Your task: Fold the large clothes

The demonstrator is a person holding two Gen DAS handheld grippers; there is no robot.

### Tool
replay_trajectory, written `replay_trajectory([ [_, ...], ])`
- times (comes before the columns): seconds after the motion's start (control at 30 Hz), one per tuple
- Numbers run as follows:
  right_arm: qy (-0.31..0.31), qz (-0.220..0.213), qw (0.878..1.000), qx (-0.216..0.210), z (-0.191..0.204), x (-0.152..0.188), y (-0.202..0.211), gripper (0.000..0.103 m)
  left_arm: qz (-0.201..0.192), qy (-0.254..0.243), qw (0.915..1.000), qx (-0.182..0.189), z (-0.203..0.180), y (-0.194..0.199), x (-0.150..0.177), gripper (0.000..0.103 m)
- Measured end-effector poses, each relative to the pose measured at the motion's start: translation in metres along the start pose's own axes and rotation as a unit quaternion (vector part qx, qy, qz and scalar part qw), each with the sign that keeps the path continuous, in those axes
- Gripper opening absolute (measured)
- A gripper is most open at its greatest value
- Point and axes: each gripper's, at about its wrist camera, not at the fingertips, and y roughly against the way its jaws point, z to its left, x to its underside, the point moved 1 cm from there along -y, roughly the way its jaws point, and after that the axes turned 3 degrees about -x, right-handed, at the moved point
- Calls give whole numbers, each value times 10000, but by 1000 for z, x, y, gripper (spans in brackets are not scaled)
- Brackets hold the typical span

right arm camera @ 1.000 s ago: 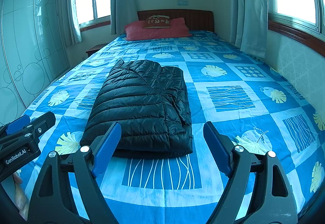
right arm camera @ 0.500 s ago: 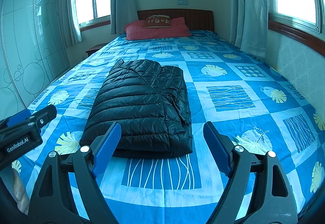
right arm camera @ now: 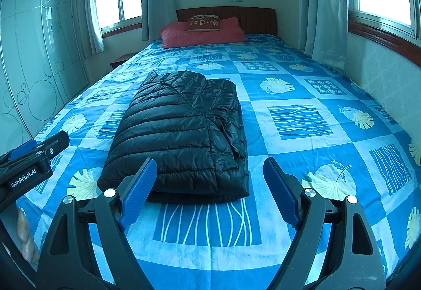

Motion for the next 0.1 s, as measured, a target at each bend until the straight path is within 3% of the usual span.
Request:
replay_trajectory([
  [0.1, -54, 24, 10000, 56, -8, 0, -4, 83, 198, 20, 9997, -168, 9, -17, 4, 88],
])
